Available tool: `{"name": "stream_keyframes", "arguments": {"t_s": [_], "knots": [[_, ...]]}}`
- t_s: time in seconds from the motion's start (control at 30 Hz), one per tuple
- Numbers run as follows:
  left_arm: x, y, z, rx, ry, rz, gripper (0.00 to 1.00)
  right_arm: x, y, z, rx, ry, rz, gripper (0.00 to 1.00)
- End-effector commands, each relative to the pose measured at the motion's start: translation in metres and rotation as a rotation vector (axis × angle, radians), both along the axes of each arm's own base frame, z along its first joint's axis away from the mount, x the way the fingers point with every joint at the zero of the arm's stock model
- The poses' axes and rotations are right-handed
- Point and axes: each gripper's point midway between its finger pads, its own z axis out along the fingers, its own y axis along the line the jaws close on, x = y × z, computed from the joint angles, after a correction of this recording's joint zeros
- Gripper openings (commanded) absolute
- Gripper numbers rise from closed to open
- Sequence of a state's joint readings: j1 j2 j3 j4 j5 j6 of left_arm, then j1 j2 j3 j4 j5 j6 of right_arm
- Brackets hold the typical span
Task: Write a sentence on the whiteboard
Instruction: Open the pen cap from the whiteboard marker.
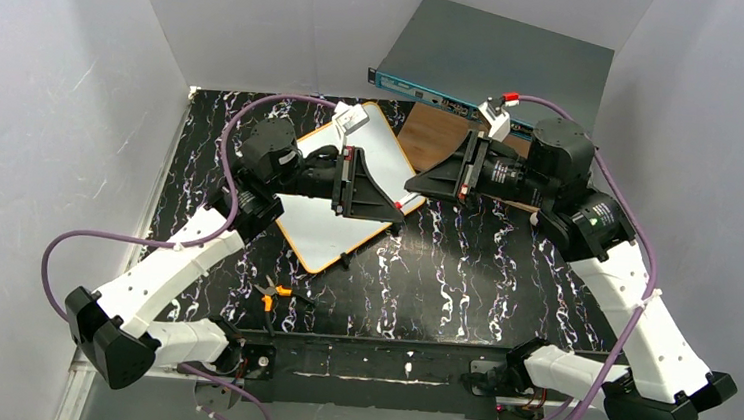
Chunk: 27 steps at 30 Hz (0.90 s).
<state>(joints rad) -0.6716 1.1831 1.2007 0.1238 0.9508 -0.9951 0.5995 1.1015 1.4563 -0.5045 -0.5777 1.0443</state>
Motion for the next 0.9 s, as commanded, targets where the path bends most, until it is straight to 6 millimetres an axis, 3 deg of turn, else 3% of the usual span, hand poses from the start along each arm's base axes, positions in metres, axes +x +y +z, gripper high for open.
{"name": "stream_keyframes", "arguments": {"t_s": [0.0,0.13,0.2,0.57,0.87], "knots": [[-0.004,-0.001,0.014,-0.025,-0.029,-0.032,0.0,-0.012,0.003,0.015,0.057,-0.053,0.075,0.23],[-0.003,-0.001,0.011,-0.022,-0.027,-0.026,0.0,-0.013,0.004,0.016,0.06,-0.05,0.086,0.15],[-0.002,-0.001,0.009,-0.012,-0.025,-0.019,0.0,-0.011,0.004,0.015,0.056,-0.033,0.079,0.01],[0.006,0.01,-0.031,0.178,-0.105,0.058,0.0,0.008,-0.03,-0.034,-0.236,0.278,-0.208,0.01],[0.012,0.01,-0.034,0.187,-0.113,0.088,0.0,0.008,-0.045,-0.047,-0.256,0.331,-0.255,0.01]]}}
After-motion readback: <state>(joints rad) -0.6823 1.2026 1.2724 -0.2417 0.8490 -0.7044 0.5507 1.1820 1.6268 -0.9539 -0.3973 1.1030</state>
